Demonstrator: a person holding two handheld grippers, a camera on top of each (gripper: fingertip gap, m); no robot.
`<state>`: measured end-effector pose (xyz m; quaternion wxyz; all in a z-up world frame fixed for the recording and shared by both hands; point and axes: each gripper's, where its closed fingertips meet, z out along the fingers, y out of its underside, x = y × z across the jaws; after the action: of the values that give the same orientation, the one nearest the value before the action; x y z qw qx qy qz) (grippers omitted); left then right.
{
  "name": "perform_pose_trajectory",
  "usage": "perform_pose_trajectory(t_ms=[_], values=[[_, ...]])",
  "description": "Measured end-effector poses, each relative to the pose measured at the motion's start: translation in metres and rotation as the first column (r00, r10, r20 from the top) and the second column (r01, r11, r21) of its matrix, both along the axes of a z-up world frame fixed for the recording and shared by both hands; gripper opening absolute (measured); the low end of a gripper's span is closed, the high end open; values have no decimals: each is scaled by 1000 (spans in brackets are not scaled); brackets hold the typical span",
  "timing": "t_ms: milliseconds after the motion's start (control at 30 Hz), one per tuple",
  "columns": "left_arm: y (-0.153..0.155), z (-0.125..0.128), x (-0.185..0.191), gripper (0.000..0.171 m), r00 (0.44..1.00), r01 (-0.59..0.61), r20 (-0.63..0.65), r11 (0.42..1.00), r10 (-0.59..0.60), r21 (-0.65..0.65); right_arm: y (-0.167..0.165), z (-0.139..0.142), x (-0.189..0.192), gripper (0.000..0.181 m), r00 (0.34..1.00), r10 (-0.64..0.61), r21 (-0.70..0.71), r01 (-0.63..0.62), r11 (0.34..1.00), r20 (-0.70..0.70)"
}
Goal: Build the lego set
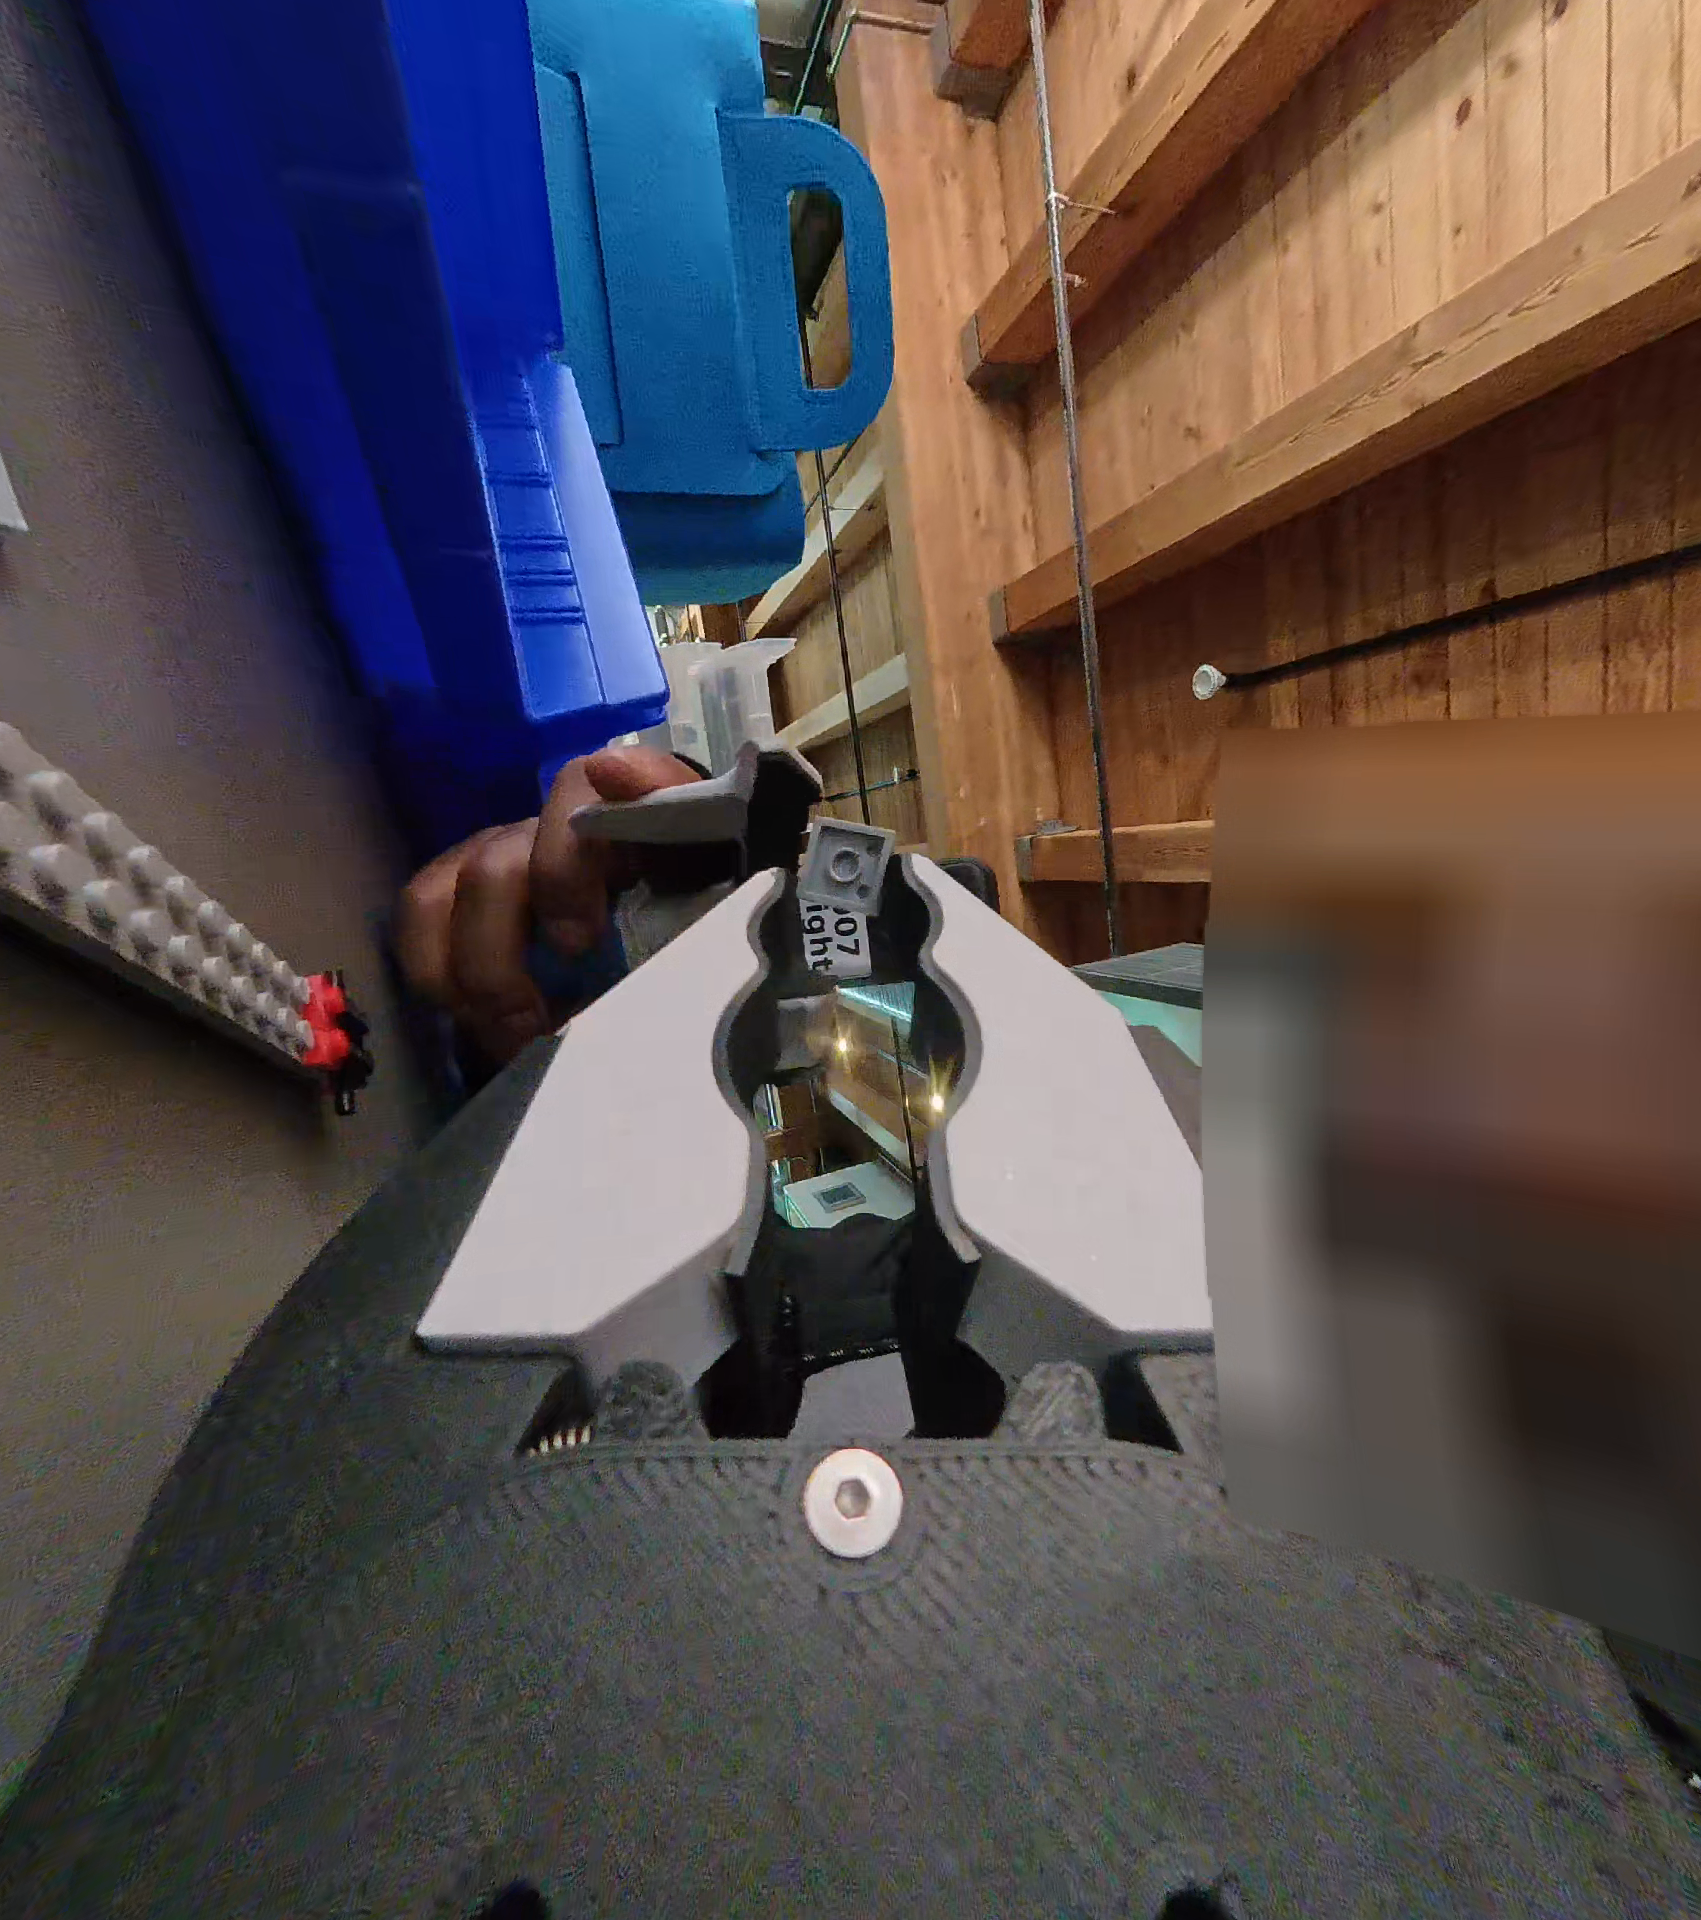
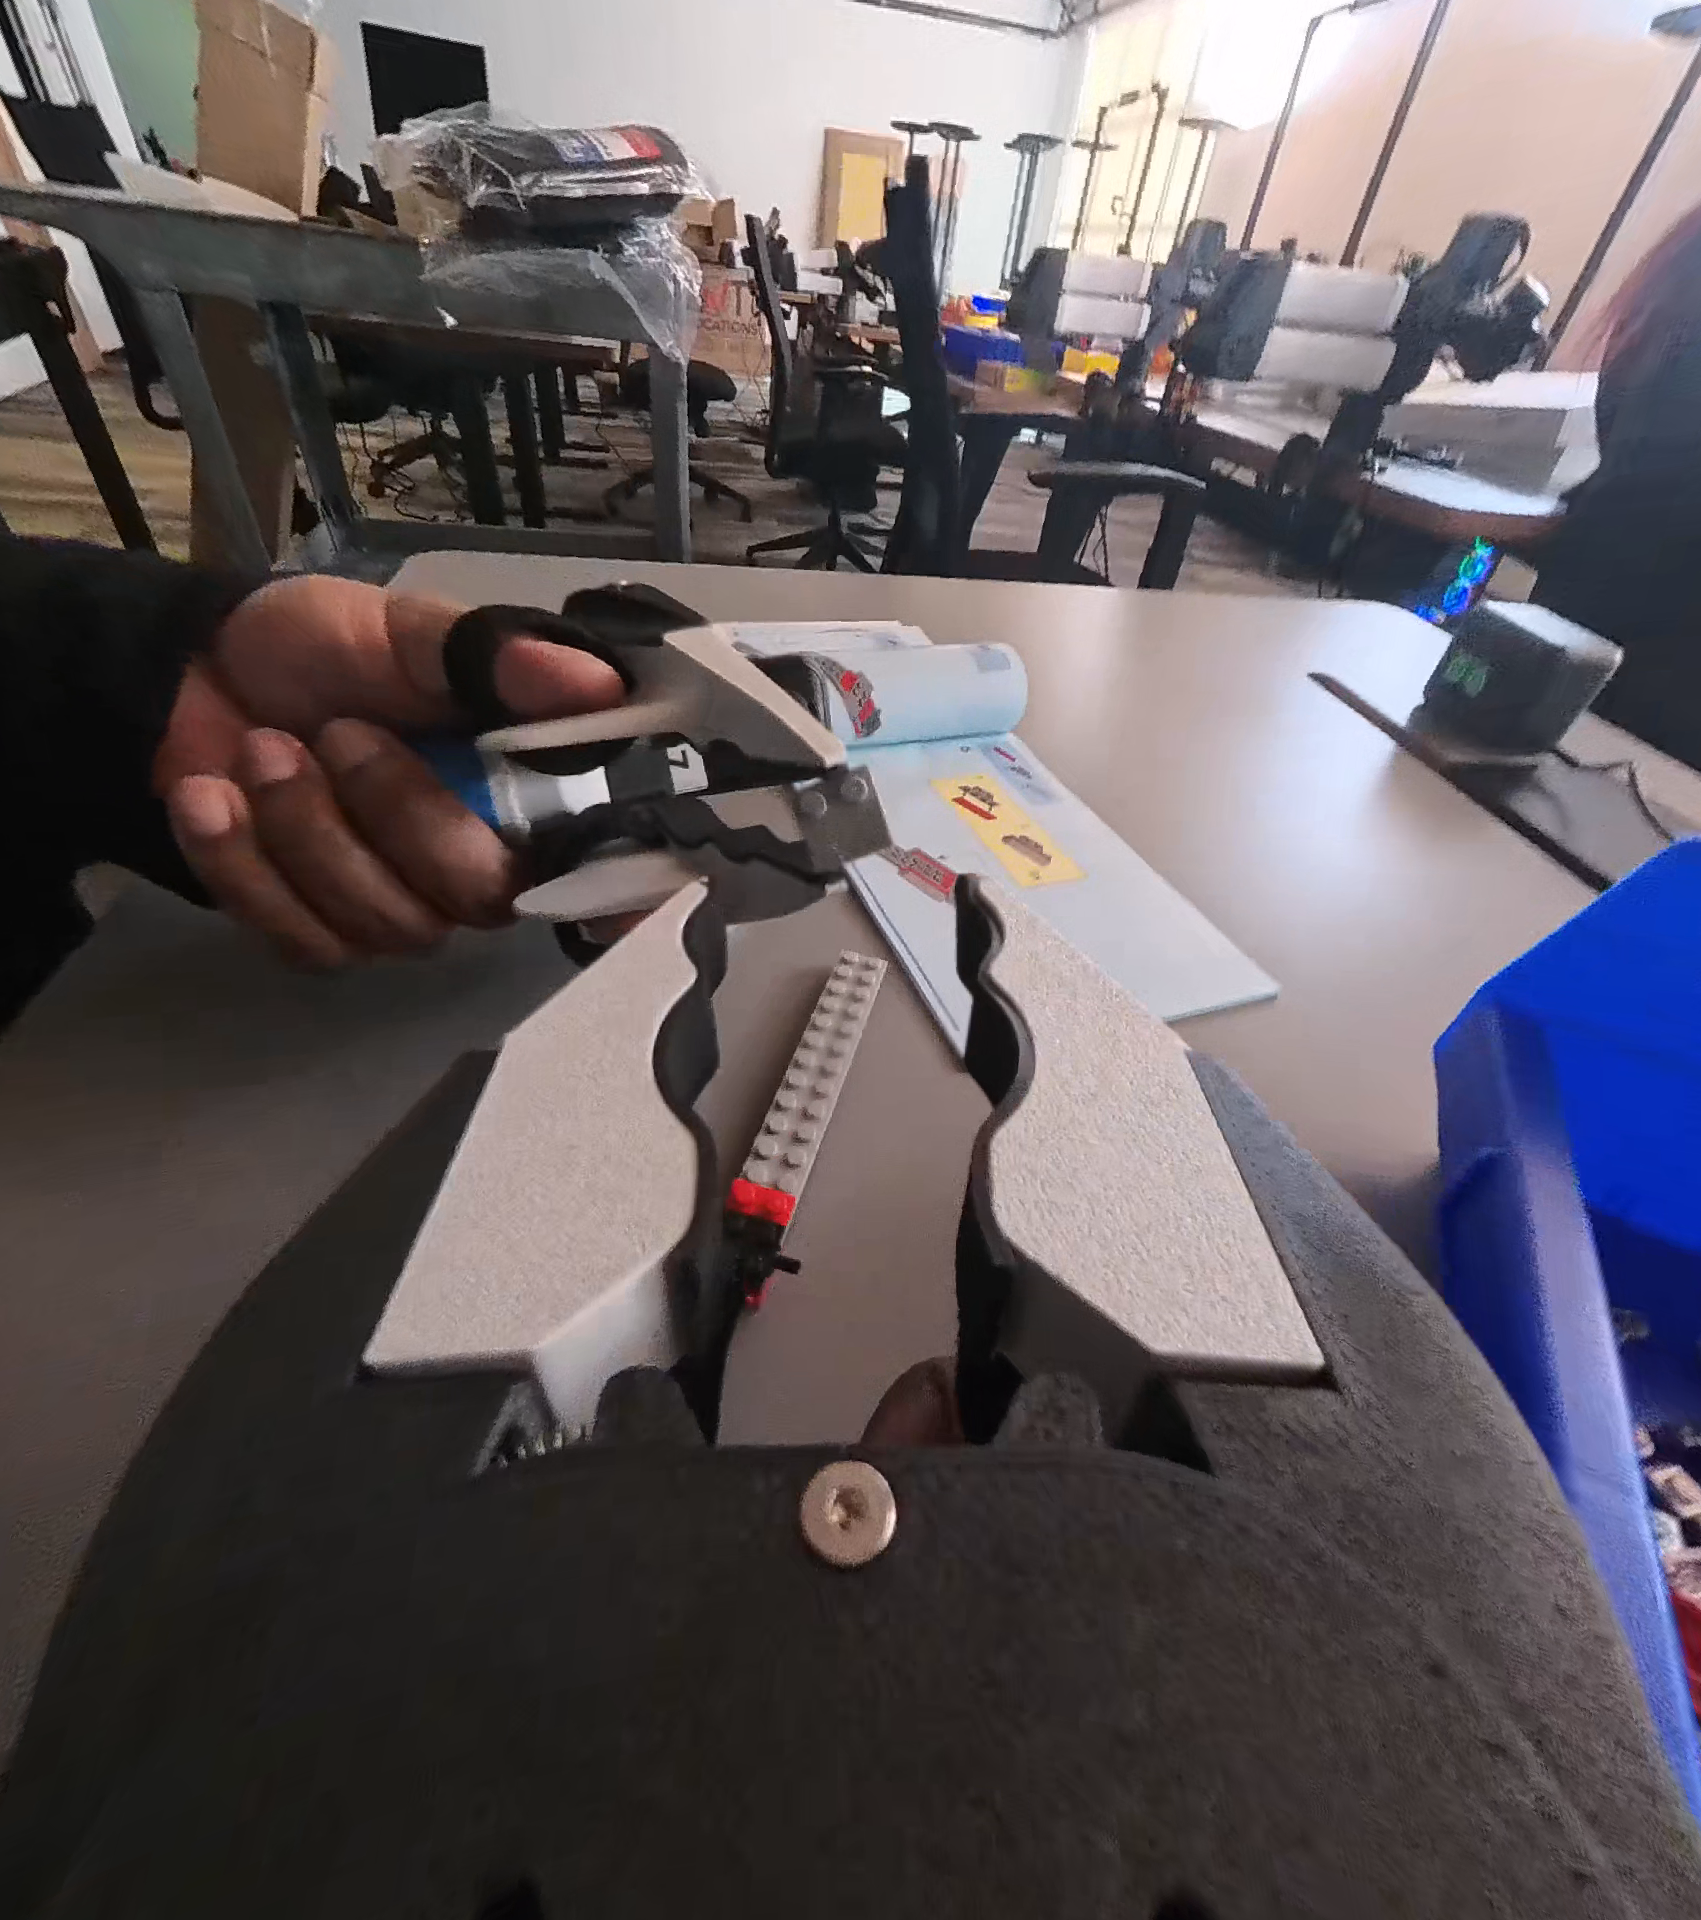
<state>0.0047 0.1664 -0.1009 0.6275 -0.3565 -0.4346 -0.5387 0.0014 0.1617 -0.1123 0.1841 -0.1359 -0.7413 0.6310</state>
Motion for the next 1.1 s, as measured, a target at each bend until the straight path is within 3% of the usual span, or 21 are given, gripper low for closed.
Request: perform_pose_trajectory(t_ms=[167,267,400,467,533,633,700,767,900,1100], values=[[6,-9,13,18,999,38,23,997,-36,-63,-3,0,12,43,995,65,29,-63,998,-76],[8,-13,19,18,997,60,48,996,-57,-71,-5,-5,18,27,992,80,69,-74,995,-94],[8,-17,20,20,998,50,38,994,-46,-99,3,-6,14,19,995,25,81,-17,997,-95],[5,-24,15,29,1000,9,-12,984,-11,-177,12,-8,8,19,997,-23,87,29,996,-73],[1,-42,12,36,992,-46,-130,931,-2,-362,22,-12,0,19,995,-78,109,83,991,-54],[-7,-73,16,37,945,-127,-304,730,-116,-672,36,-18,-11,19,987,-159,128,157,979,5],[-11,-85,20,40,923,-160,-333,598,-190,-785,41,-23,-15,19,980,-196,151,188,971,39],[-14,-89,18,44,913,-205,-355,528,-199,-824,44,-28,-17,19,975,-217,181,204,962,56],[-11,-91,7,44,897,-273,-401,482,-186,-833,50,-41,-15,19,971,-222,252,193,948,92],[25,-90,25,44,858,-191,-402,528,-319,-828,52,-58,0,19,964,-163,320,90,943,208]])
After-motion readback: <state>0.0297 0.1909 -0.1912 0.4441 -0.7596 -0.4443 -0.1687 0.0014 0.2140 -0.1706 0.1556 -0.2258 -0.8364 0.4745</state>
